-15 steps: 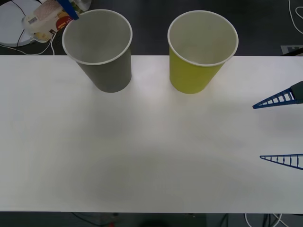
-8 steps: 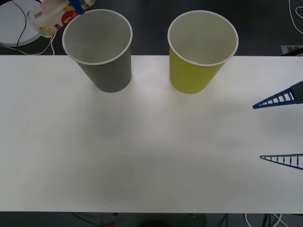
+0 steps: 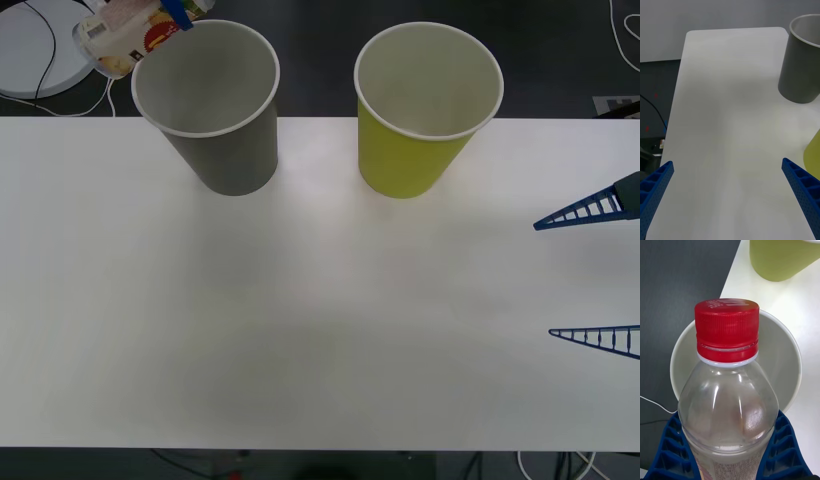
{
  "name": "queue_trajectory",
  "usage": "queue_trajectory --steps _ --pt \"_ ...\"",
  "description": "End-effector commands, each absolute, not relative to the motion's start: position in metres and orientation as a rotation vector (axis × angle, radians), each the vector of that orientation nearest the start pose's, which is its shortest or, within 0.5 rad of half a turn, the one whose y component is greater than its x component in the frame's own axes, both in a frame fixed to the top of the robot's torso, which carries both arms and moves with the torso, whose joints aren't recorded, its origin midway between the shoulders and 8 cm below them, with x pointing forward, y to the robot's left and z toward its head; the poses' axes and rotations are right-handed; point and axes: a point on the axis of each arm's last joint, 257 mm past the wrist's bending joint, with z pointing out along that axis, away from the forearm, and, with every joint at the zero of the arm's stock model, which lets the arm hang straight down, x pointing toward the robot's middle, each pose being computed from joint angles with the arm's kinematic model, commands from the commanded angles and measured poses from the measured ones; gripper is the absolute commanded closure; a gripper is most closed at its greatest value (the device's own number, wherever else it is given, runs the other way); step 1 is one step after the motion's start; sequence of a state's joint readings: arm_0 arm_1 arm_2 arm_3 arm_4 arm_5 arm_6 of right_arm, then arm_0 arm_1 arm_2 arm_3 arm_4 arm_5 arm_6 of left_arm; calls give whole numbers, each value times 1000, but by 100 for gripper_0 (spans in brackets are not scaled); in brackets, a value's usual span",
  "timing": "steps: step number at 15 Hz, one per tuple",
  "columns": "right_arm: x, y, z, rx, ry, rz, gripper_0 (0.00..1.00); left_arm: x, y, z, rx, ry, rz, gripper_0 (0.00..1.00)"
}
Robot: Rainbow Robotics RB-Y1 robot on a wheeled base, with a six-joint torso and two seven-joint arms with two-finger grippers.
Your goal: Put the can into the green bin and the plastic bottle into the gray bin
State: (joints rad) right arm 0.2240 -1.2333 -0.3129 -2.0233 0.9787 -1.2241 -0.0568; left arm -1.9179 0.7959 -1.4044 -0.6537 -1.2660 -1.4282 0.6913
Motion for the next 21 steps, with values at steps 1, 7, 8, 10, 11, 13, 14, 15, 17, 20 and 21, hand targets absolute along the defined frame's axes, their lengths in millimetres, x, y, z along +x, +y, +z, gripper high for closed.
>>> queue_trajectory --steps 1,7,8,10,11,13,14,15,17,20,21 --pt "312 -242 -94 -1640 1420 455 0 591 174 66 1549 2175 167 100" --pt "312 -242 -94 -1640 1420 455 0 591 169 66 1542 2174 156 100" --pt "312 -242 -94 -1640 1420 455 0 592 168 66 1540 2173 154 100" --pt "312 -242 -94 -1640 1420 455 0 592 166 67 1535 2170 149 100" --pt "312 -242 -94 -1640 1420 455 0 593 166 67 1529 2170 146 100" --pt "312 -242 -94 -1640 1420 455 0 594 165 67 1518 2172 139 88" --pt "312 -242 -94 -1640 1420 455 0 594 163 68 1522 2168 136 69" --pt "312 -242 -94 -1640 1420 455 0 594 163 67 1518 2170 131 22" --pt "312 -242 -94 -1640 1420 455 0 594 163 67 1516 2172 128 0" --pt "312 -242 -94 -1640 1420 455 0 594 161 67 1516 2167 123 0" --pt "312 -242 -94 -1640 1420 455 0 594 162 67 1513 2169 122 0"
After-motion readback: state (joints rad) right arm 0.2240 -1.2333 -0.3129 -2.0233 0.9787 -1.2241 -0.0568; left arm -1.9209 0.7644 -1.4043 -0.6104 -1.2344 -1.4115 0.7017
